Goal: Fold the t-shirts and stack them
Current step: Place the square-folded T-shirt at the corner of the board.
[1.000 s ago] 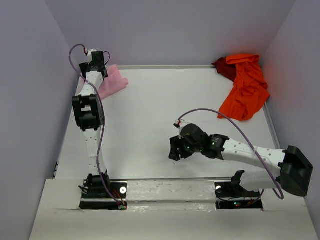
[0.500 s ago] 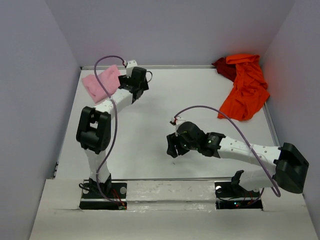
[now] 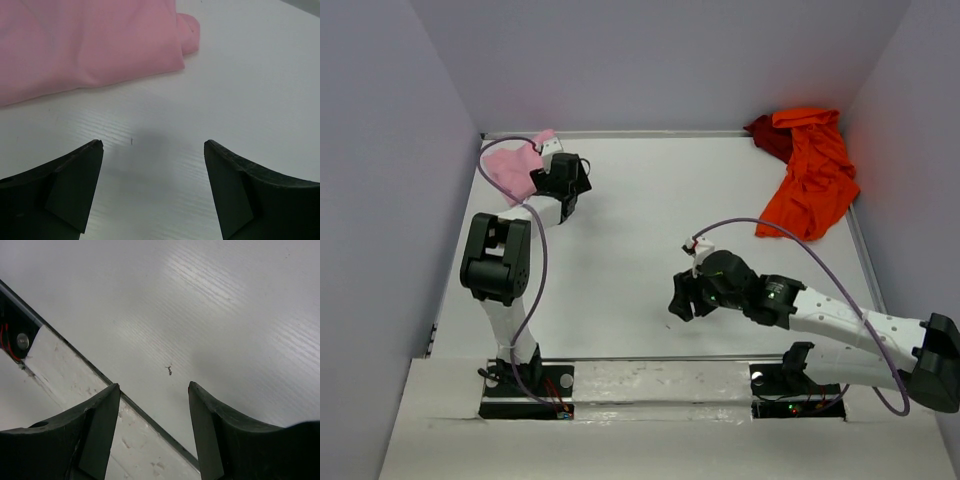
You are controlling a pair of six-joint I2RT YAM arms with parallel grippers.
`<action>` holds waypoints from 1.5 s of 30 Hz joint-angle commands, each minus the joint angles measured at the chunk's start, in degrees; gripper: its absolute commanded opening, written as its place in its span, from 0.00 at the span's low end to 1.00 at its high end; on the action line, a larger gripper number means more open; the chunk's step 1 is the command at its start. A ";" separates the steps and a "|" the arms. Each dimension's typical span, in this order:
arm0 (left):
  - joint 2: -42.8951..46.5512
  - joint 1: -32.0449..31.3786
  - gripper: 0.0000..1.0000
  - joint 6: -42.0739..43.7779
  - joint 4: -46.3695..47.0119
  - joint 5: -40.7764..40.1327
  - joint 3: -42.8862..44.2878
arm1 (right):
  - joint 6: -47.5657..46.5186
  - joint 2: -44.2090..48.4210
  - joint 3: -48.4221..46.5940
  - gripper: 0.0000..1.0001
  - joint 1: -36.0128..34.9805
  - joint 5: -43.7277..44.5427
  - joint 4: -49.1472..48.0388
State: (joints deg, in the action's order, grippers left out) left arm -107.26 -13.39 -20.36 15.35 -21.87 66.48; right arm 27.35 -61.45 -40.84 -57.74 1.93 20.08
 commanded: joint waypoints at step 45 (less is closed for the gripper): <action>-38.28 8.20 0.91 -17.08 -35.30 -8.28 64.57 | 1.30 -3.23 -16.02 0.63 0.08 -4.66 13.15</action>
State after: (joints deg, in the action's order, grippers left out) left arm -145.27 -4.97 -36.36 -16.97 -32.82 129.45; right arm 30.39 -64.49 -52.51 -57.74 -1.67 33.23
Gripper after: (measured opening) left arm 0.916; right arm 0.624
